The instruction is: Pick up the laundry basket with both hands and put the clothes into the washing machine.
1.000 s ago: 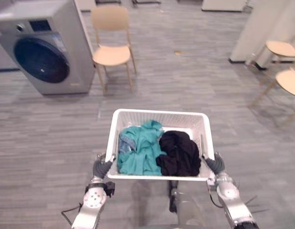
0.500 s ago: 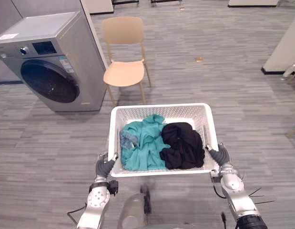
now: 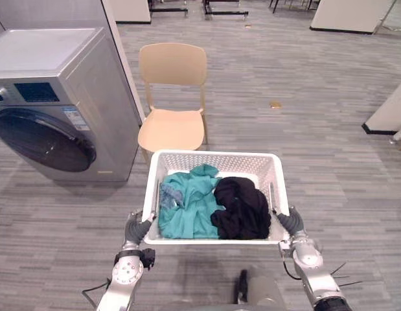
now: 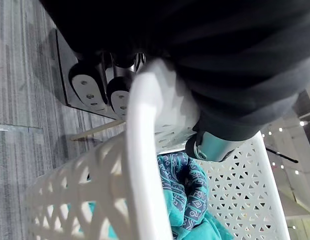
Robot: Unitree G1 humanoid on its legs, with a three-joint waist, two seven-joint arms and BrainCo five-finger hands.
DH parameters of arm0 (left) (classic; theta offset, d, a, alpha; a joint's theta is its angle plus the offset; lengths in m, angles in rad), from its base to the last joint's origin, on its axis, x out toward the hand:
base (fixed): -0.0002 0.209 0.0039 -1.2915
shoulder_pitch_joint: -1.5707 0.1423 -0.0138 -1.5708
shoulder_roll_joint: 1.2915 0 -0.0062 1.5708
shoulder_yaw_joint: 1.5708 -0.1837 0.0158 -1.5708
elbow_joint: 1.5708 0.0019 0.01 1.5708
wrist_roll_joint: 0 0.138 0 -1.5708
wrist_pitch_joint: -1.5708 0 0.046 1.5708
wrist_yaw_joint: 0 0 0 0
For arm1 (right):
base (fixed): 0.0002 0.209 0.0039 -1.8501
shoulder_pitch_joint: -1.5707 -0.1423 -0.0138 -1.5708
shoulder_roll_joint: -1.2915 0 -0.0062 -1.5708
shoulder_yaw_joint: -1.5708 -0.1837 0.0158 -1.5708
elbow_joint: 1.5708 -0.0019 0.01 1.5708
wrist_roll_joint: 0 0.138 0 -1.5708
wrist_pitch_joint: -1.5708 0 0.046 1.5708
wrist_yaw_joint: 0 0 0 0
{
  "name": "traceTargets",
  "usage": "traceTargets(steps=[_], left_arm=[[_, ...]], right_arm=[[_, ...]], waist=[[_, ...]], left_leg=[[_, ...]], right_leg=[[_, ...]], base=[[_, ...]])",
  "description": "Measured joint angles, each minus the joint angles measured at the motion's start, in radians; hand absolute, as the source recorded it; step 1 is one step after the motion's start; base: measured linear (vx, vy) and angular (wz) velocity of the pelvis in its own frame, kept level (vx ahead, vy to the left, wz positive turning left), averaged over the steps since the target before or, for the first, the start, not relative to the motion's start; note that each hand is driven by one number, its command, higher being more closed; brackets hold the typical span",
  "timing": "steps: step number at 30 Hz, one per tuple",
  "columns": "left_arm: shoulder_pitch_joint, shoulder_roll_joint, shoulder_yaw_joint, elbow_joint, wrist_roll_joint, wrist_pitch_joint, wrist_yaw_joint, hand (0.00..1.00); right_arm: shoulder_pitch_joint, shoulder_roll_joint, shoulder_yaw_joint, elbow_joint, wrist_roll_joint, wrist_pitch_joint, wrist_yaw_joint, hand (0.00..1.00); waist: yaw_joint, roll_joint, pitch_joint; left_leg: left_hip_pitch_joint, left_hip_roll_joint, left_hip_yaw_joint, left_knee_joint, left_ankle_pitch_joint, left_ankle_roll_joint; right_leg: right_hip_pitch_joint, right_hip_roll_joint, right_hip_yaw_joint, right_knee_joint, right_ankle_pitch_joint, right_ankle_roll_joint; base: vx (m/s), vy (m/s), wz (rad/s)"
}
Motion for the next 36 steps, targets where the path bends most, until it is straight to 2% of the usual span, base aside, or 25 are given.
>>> traceTargets(steps=[1,2,3,4,5,6,7,8,9,10,13,14,15,16,17,18,21,24,26,29,30,31,34,35,36], left_arm=[[0.003,0.002,-0.006,0.005,0.004,0.0,0.0,1.0],[0.008,0.0,-0.016,0.015,0.008,0.0,-0.002,1.0],[0.009,-0.018,-0.028,0.034,0.018,0.0,-0.003,1.0],[0.007,-0.035,-0.029,0.047,0.023,0.0,-0.009,1.0],[0.005,-0.043,-0.027,0.051,0.024,0.0,-0.012,1.0],[-0.019,-0.05,-0.024,0.076,0.024,-0.001,-0.013,1.0],[-0.031,-0.064,-0.016,0.107,0.024,-0.001,-0.02,1.0],[-0.027,-0.068,-0.016,0.116,0.023,-0.001,-0.021,1.0],[-0.022,-0.065,-0.017,0.115,0.023,-0.015,-0.024,1.0],[-0.021,-0.065,-0.013,0.112,0.022,-0.027,-0.024,1.0],[-0.021,-0.064,-0.007,0.097,0.016,-0.036,-0.024,1.0],[-0.02,-0.064,-0.006,0.091,0.016,-0.036,-0.024,1.0],[-0.019,-0.064,-0.005,0.086,0.015,-0.036,-0.024,1.0],[-0.019,-0.065,-0.005,0.085,0.015,-0.036,-0.024,1.0],[-0.013,-0.067,-0.005,0.085,0.015,-0.035,-0.024,1.0],[-0.005,-0.074,-0.007,0.08,0.015,-0.035,-0.024,1.0],[-0.01,-0.046,-0.004,0.079,0.015,-0.03,-0.023,1.0],[-0.001,-0.045,-0.008,0.077,0.015,-0.03,-0.023,1.0],[0.0,-0.041,-0.011,0.071,0.015,-0.03,-0.023,1.0],[-0.004,-0.035,-0.017,0.066,0.015,-0.03,-0.023,1.0],[-0.016,-0.011,-0.024,0.066,0.015,-0.03,-0.024,1.0],[-0.02,0.007,-0.025,0.067,0.014,-0.029,-0.024,1.0],[-0.02,0.02,-0.025,0.067,0.013,-0.029,-0.024,1.0],[-0.023,0.024,-0.025,0.066,0.014,-0.031,-0.024,1.0],[-0.042,0.016,-0.027,0.077,0.014,-0.031,-0.024,1.0]], right_arm=[[0.007,-0.001,0.0,0.0,0.0,0.0,0.0,1.0],[0.028,-0.004,-0.003,0.0,0.0,0.001,0.0,1.0],[0.049,-0.006,-0.018,0.0,0.0,0.003,0.0,1.0],[0.054,-0.011,-0.027,0.0,0.0,0.007,0.0,1.0],[0.053,-0.013,-0.03,0.0,0.0,0.008,0.001,1.0],[0.041,-0.017,-0.033,0.0,0.005,0.008,0.002,1.0],[0.041,-0.025,-0.029,0.0,0.016,0.013,0.002,1.0],[0.041,-0.025,-0.026,0.001,0.021,0.016,0.001,1.0],[0.042,-0.024,-0.028,0.0,0.028,0.016,-0.001,1.0],[0.031,-0.024,-0.029,0.0,0.035,0.013,-0.002,1.0],[0.006,-0.025,-0.032,-0.002,0.036,0.01,-0.002,1.0],[0.001,-0.024,-0.036,-0.001,0.036,0.01,-0.002,1.0],[-0.003,-0.024,-0.036,-0.001,0.036,0.01,-0.002,1.0],[-0.003,-0.024,-0.037,-0.001,0.036,0.01,-0.002,1.0],[-0.001,-0.025,-0.038,-0.001,0.035,0.01,-0.002,1.0],[0.002,-0.03,-0.038,0.0,0.035,0.01,-0.002,1.0],[0.019,0.012,-0.044,0.002,0.031,0.011,-0.004,1.0],[0.022,0.01,-0.044,0.0,0.028,0.011,-0.001,1.0],[0.023,0.01,-0.046,0.0,0.027,0.011,0.0,1.0],[0.023,0.009,-0.048,0.0,0.021,0.011,-0.001,1.0],[0.022,0.019,-0.048,0.0,0.02,0.011,-0.001,1.0],[0.022,0.031,-0.047,0.002,0.02,0.011,-0.001,1.0],[0.021,0.039,-0.043,0.002,0.018,0.011,-0.002,1.0],[0.019,0.038,-0.038,0.002,0.018,0.011,-0.01,1.0],[0.003,0.02,-0.033,0.002,0.018,0.01,-0.022,1.0]], waist=[[-0.001,-0.015,-0.003],[-0.007,-0.02,-0.013],[-0.007,0.015,-0.039],[-0.003,0.068,-0.055],[0.0,0.098,-0.063],[0.002,0.135,-0.048],[0.016,0.142,-0.036],[0.031,0.142,-0.032],[0.043,0.142,-0.027],[0.051,0.131,-0.02],[0.074,0.113,-0.008],[0.078,0.112,-0.006],[0.085,0.099,0.005],[0.082,0.096,0.008],[0.074,0.098,0.01],[0.07,0.139,0.004],[0.07,0.05,0.015],[0.075,0.045,0.014],[0.075,0.046,0.015],[0.068,0.049,0.015],[0.066,0.03,0.02],[0.053,0.018,0.03],[0.048,0.016,0.035],[0.048,0.0,0.035],[0.046,-0.002,0.041]], left_leg=[[0.05,-0.012,-0.024,-0.004,-0.015,-0.026],[0.095,-0.014,-0.059,0.01,-0.023,-0.037],[0.099,0.021,-0.086,0.064,-0.024,-0.04],[0.07,0.072,-0.099,0.151,-0.021,-0.044],[0.034,0.105,-0.098,0.231,-0.008,-0.065],[-0.065,0.157,-0.085,0.478,0.101,-0.147],[-0.124,0.192,-0.049,0.646,0.321,-0.165],[-0.153,0.23,-0.023,0.745,0.373,-0.186],[-0.241,0.324,0.039,0.959,0.299,-0.142],[-0.313,0.364,0.075,1.044,0.232,-0.113],[-0.458,0.41,0.123,0.979,0.121,-0.101],[-0.505,0.402,0.124,0.834,0.099,-0.103],[-0.532,0.378,0.115,0.63,0.101,-0.107],[-0.535,0.363,0.103,0.544,0.107,-0.116],[-0.534,0.331,0.046,0.347,0.145,-0.155],[-0.519,0.328,-0.01,0.224,0.314,-0.183],[-0.483,0.235,0.019,0.22,0.267,-0.135],[-0.483,0.206,0.032,0.296,0.208,-0.104],[-0.468,0.181,0.049,0.327,0.152,-0.094],[-0.455,0.171,0.085,0.325,0.132,-0.07],[-0.451,0.151,0.097,0.324,0.125,-0.057],[-0.44,0.142,0.099,0.327,0.116,-0.045],[-0.43,0.141,0.095,0.32,0.115,-0.045],[-0.436,0.122,0.085,0.329,0.115,-0.045],[-0.474,0.107,0.06,0.368,0.114,-0.045]], right_leg=[[-0.009,0.0,0.001,-0.045,0.026,-0.026],[-0.005,0.008,0.035,-0.028,0.118,-0.102],[0.0,0.023,0.044,0.015,0.227,-0.129],[0.009,0.05,0.02,0.042,0.235,-0.128],[0.014,0.073,-0.004,0.053,0.216,-0.138],[0.063,0.099,-0.034,0.077,0.149,-0.148],[0.137,0.116,-0.032,0.062,0.109,-0.15],[0.191,0.127,-0.026,0.031,0.099,-0.15],[0.301,0.152,-0.03,-0.05,0.098,-0.152],[0.373,0.159,-0.022,-0.107,0.097,-0.152],[0.476,0.157,-0.007,-0.199,0.097,-0.152],[0.504,0.145,-0.002,-0.223,0.094,-0.147],[0.522,0.118,-0.002,-0.223,0.072,-0.115],[0.531,0.105,-0.001,-0.223,0.06,-0.098],[0.547,0.084,0.001,-0.221,0.04,-0.067],[0.564,0.098,0.011,-0.213,0.006,-0.02],[0.589,-0.002,0.011,-0.201,-0.029,0.029],[0.616,-0.04,0.018,-0.201,-0.033,0.037],[0.605,-0.076,0.039,-0.122,-0.067,0.071],[0.428,-0.128,0.082,0.205,-0.105,0.057],[0.338,-0.165,0.094,0.367,-0.097,0.045],[0.282,-0.175,0.103,0.462,-0.138,0.028],[0.23,-0.084,0.109,0.45,-0.225,0.032],[0.225,-0.055,0.107,0.382,-0.204,0.001],[0.222,-0.057,0.091,0.355,-0.239,-0.017]], base=[[0.75,-0.11,0.68],[0.81,-0.147,0.68],[1.0,-0.196,0.62],[0.82,-0.178,0.32],[0.77,-0.196,0.25],[0.72,-0.196,0.15],[0.71,-0.179,0.1],[0.66,-0.151,-0.03],[0.61,-0.13,-0.13],[0.58,-0.12,-0.07],[0.47,-0.014,-0.14],[0.43,0.114,-0.25],[0.47,0.192,-0.17],[0.41,0.266,-0.08],[0.34,0.309,-0.1],[0.25,0.283,-0.06],[0.26,0.233,0.11],[0.24,0.182,0.0],[0.17,0.176,-0.18],[0.1,0.163,-0.26],[0.1,0.122,-0.12],[0.1,0.095,-0.05],[0.09,-0.019,0.14],[0.05,-0.094,0.36],[0.02,-0.098,0.35]])
